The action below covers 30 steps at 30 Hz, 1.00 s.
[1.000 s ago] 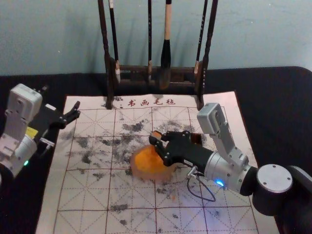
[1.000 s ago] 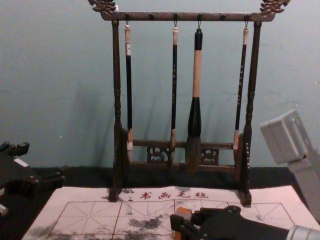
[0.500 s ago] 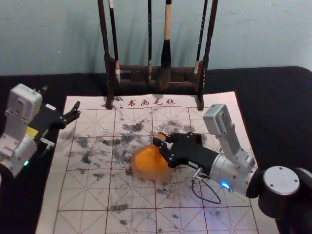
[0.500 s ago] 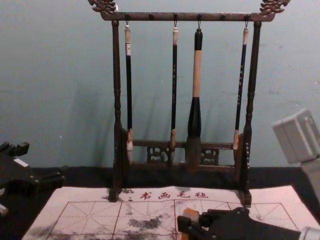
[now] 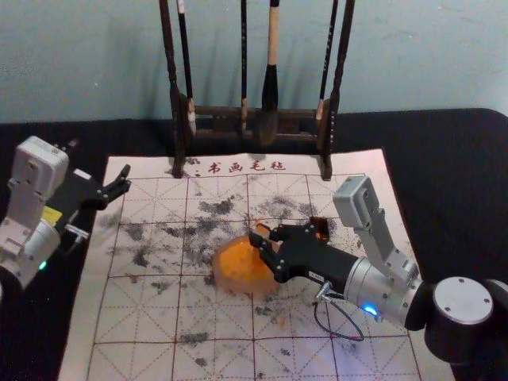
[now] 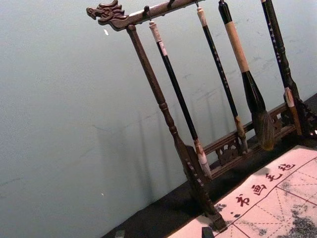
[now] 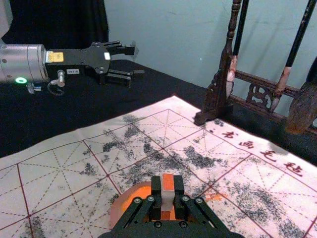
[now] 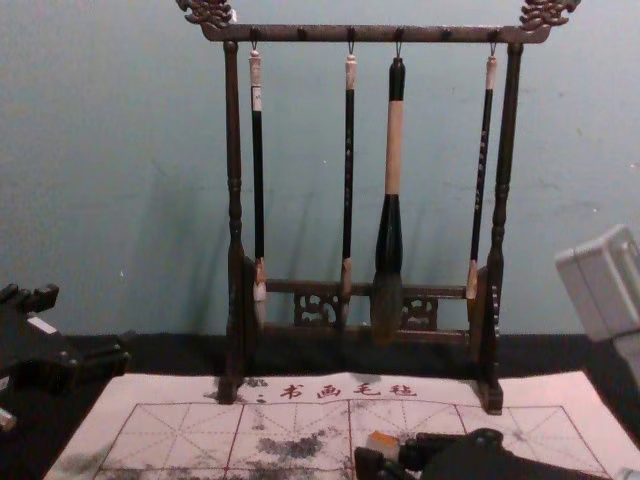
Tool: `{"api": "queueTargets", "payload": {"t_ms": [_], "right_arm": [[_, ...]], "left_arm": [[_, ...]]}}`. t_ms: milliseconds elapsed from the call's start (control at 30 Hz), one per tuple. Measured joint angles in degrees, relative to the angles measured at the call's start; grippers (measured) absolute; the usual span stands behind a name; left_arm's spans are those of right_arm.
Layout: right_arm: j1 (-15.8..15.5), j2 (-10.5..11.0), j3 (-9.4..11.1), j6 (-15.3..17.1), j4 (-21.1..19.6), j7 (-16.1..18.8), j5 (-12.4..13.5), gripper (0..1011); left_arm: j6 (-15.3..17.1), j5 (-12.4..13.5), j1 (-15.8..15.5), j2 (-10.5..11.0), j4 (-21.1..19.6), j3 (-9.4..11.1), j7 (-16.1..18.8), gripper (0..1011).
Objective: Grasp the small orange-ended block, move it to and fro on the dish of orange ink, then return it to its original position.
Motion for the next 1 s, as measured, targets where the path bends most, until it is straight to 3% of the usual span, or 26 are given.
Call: {"api": "queueTargets", "payload": {"t_ms": [567, 1000], "right_arm": [[0.4, -0.6, -1.6, 0.2, 0.1, 0.6, 0.3, 134], [2.0, -2.3, -2.8, -0.2, 2.1, 0.5, -0.4, 134]], "left_arm": [[0.0, 0.0, 0.0, 0.0, 0.0, 0.0, 0.0, 1001], [0.0, 0.0, 0.0, 0.0, 0.0, 0.0, 0.0, 1001]]}}
